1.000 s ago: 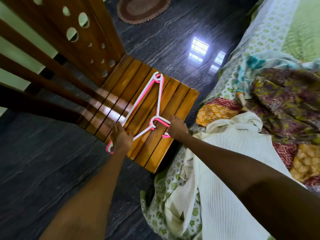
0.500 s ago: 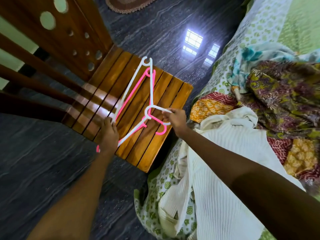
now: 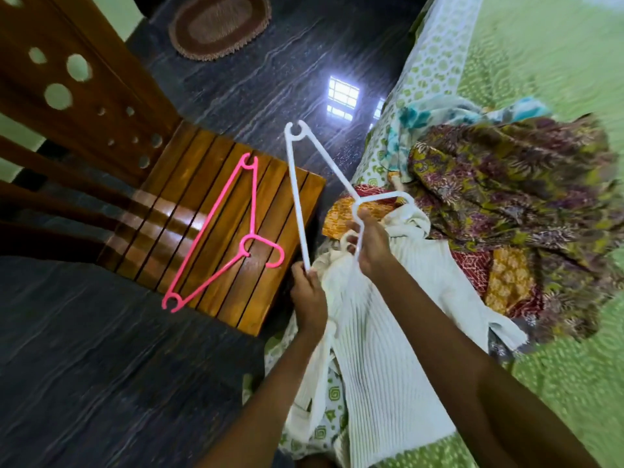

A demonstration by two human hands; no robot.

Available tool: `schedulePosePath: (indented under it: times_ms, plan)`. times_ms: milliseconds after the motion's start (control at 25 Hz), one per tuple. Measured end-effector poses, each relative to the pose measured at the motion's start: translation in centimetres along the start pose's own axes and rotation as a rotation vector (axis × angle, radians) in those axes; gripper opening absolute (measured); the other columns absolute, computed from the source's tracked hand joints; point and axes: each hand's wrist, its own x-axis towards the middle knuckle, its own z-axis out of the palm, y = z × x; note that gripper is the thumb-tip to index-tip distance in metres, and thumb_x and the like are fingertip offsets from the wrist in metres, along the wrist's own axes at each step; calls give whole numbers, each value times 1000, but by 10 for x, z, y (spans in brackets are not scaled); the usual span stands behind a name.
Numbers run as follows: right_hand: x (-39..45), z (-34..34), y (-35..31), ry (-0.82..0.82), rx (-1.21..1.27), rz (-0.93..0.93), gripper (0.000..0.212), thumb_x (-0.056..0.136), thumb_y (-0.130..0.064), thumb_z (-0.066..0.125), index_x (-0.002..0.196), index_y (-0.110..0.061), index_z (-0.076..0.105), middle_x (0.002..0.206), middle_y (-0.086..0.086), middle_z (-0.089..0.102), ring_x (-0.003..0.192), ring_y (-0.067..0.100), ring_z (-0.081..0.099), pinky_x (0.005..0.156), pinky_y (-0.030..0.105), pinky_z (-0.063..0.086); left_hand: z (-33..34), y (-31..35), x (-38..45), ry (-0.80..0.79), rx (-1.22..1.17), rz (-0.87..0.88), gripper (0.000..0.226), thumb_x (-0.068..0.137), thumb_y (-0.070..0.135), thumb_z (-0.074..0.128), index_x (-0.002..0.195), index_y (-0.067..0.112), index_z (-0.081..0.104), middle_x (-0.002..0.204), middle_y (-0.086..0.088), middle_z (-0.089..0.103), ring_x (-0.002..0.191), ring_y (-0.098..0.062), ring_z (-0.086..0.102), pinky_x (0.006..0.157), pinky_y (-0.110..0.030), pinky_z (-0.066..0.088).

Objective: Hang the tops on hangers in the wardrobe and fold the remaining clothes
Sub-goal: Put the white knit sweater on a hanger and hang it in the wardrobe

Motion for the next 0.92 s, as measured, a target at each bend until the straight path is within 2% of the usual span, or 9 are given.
schedulePosePath:
  times_ms: [120, 200, 280, 360, 480, 560, 680, 760, 920]
  plan:
    - [2, -64, -28, 158, 9, -105, 16, 98, -24, 47, 90, -14, 57, 58, -2, 52, 36, 5, 29, 33, 13, 19, 29, 11, -30, -357, -64, -13, 11, 101, 18, 37, 95, 20, 46, 65, -4, 46, 52, -17, 47, 51, -36, 42]
    - [-3, -107, -42, 193, -31, -137, 17, 98, -21, 47, 92, -11, 59, 45, -7, 45, 30, 1, 25, 32, 12, 17, 38, 9, -31, -491, 25, 11, 19, 101, 27, 38, 88, 20, 52, 72, -4, 54, 67, -21, 56, 64, -42, 47]
    - [-8, -152, -49, 271, -119, -153, 17, 97, -22, 50, 85, -15, 61, 41, -9, 41, 30, 2, 25, 34, 12, 16, 46, 8, -19, -465, 114, 70, 22, 99, 27, 42, 91, 13, 58, 87, -7, 60, 84, -21, 58, 73, -34, 44]
    - [-14, -194, -50, 339, -164, -168, 14, 95, -24, 52, 88, -16, 61, 40, -9, 38, 31, 2, 25, 35, 13, 16, 58, 13, -2, -419, 241, 139, 22, 97, 22, 47, 105, 6, 60, 104, -11, 61, 101, -25, 56, 80, -28, 39]
    - [-28, -238, -38, 379, -196, -177, 19, 93, -29, 55, 76, -20, 59, 44, -9, 36, 33, 3, 23, 34, 15, 18, 81, 25, 26, -472, 436, 122, 41, 94, 22, 54, 128, 1, 48, 129, -16, 52, 121, -30, 47, 95, -32, 37]
    - [-37, -253, -26, 423, -253, -204, 21, 91, -29, 60, 71, -20, 60, 41, -12, 41, 35, 3, 27, 35, 16, 24, 97, 33, 41, -552, 495, 98, 54, 93, 26, 56, 138, 3, 39, 138, -14, 46, 126, -29, 44, 99, -35, 38]
    - [-44, -267, -13, 465, -329, -279, 16, 88, -25, 65, 82, -11, 68, 54, -6, 57, 38, 4, 40, 43, 20, 36, 120, 48, 47, -644, 495, 42, 51, 93, 29, 55, 137, 9, 37, 135, -13, 50, 120, -31, 49, 84, -31, 40]
    - [-45, -270, -9, 471, -361, -334, 14, 86, -26, 67, 86, -11, 69, 54, -7, 60, 40, 0, 45, 52, 22, 41, 133, 58, 39, -603, 526, 61, 40, 95, 29, 51, 127, 8, 40, 120, -18, 57, 106, -35, 55, 70, -32, 37]
    - [-45, -270, -13, 462, -333, -396, 17, 85, -25, 68, 85, -9, 70, 60, 0, 56, 47, 4, 44, 61, 32, 40, 141, 65, 21, -488, 649, 231, 14, 95, 14, 44, 103, 5, 52, 100, -20, 62, 93, -35, 58, 65, -38, 38]
